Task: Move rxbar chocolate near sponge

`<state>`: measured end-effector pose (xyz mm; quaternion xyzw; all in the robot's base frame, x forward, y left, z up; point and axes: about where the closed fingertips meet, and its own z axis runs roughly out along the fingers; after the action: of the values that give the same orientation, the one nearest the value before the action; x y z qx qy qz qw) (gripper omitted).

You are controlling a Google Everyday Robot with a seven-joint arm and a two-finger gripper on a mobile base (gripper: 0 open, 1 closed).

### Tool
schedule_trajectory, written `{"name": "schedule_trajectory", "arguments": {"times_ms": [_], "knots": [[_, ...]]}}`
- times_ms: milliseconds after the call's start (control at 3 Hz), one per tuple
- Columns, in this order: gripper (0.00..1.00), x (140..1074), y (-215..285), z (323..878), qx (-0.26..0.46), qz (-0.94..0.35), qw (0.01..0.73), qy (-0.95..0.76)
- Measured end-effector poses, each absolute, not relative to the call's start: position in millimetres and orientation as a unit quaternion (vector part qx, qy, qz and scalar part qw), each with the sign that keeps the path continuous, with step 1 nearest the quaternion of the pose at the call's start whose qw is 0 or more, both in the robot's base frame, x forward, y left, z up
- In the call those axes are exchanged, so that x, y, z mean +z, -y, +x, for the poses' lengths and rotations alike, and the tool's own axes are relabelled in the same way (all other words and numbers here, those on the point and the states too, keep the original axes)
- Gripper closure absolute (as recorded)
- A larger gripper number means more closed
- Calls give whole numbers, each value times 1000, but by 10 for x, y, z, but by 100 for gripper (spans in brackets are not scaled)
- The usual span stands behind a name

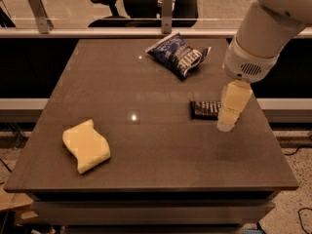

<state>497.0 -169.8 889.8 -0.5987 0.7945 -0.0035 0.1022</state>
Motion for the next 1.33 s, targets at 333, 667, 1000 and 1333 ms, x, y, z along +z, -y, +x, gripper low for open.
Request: {"name": "schedule_trajectory", "arguments": {"times_ms": [333, 667, 1000, 1333], "knots": [[0, 8717, 1636, 5069, 10, -597, 100, -796], [0, 8598, 1596, 5161, 23, -598, 96, -795], [0, 8488, 1574, 5221, 39, -599, 93, -794], [0, 8374, 1547, 5219, 53, -600, 84, -794]]}}
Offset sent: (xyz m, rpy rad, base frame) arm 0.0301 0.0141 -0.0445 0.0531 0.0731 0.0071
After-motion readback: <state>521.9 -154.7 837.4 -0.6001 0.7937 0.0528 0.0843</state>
